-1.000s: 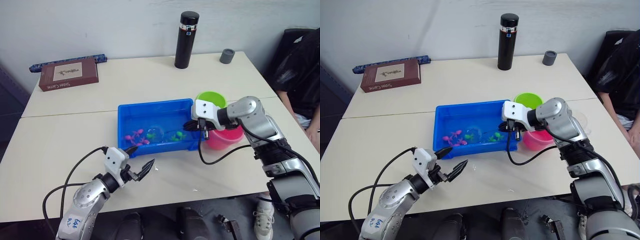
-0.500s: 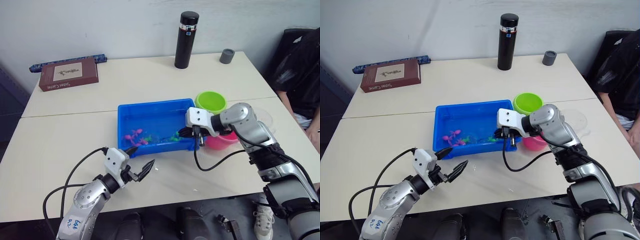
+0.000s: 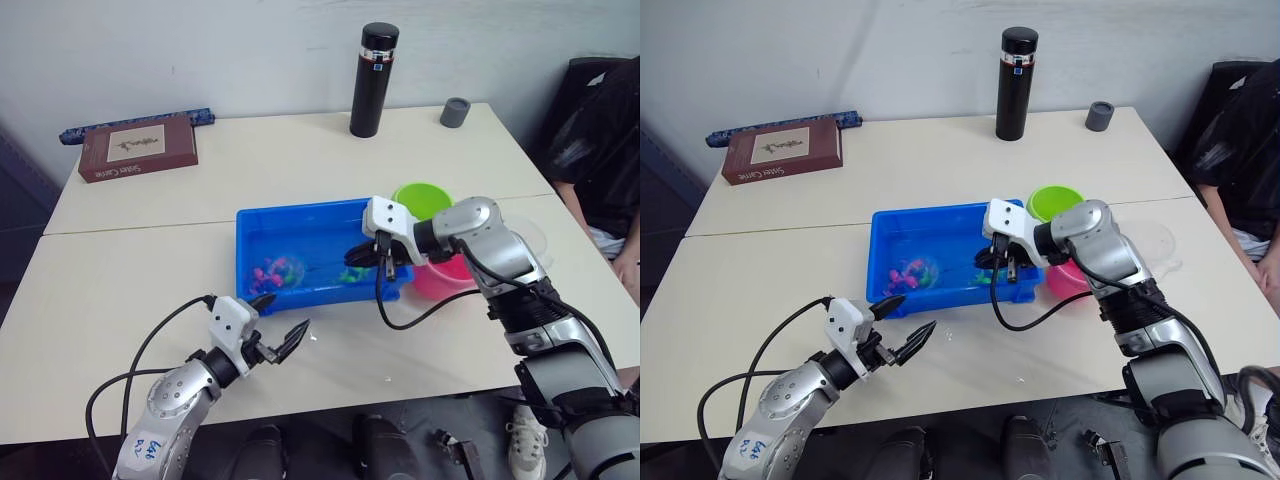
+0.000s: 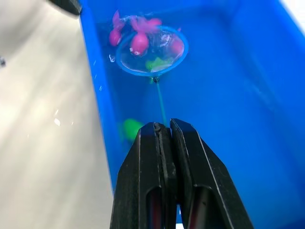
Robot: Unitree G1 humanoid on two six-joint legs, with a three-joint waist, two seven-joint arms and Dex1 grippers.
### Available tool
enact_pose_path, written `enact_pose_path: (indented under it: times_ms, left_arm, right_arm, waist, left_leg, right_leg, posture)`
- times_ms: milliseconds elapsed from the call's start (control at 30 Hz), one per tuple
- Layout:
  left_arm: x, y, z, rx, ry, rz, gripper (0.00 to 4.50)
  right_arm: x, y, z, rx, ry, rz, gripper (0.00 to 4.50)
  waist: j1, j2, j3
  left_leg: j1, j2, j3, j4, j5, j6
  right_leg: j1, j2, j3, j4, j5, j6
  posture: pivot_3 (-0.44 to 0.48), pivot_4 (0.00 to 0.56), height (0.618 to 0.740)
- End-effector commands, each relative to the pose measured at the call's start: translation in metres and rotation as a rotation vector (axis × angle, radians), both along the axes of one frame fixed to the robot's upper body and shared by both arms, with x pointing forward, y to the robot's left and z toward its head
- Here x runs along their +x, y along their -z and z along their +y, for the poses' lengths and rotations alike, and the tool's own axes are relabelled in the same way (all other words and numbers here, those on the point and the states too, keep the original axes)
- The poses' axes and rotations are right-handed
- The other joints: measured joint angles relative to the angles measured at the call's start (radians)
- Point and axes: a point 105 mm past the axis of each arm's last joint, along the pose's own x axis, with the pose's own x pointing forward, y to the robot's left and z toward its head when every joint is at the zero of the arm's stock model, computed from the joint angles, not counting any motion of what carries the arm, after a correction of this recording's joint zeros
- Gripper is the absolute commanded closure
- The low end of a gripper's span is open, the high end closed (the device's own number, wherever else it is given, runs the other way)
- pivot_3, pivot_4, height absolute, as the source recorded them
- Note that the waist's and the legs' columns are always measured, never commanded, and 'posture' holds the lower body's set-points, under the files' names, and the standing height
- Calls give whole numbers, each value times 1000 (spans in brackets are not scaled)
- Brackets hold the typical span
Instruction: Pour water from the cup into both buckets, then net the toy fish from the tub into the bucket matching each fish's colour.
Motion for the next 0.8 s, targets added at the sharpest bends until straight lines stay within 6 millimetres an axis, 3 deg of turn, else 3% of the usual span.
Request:
enact_pose_path:
  times_ms: [33,300,533,800]
  left_arm:
    - [-1,-6,-3,1,13,-32,44]
    - [0,-5,-3,4,24,-32,44]
    - [3,-7,-1,14,33,-40,44]
    - [5,-16,-5,29,111,-67,44]
  right_arm:
    - [-1,-20,1,51,6,-27,4500]
    - [1,-25,-6,68,44,-16,4500]
    - [-4,-43,-19,107,91,-25,4500]
    - [-36,-61,-38,157,146,-47,4500]
  waist:
    - [0,0,0]
    - [0,0,0]
    - [1,0,0]
    - [3,0,0]
  left_leg:
    - [0,0,0,0,0,0]
    - [0,0,0,0,0,0]
    - [-1,-1,0,0,0,0]
    - [-2,0,-1,0,0,1]
  right_leg:
    - [0,0,0,0,0,0]
    - [0,-1,0,0,0,0]
    - [0,-1,0,0,0,0]
    - [0,-1,-2,-2,0,0]
  posture:
    - [0,150,740]
    - [0,150,740]
    - [0,150,740]
    - [0,150,740]
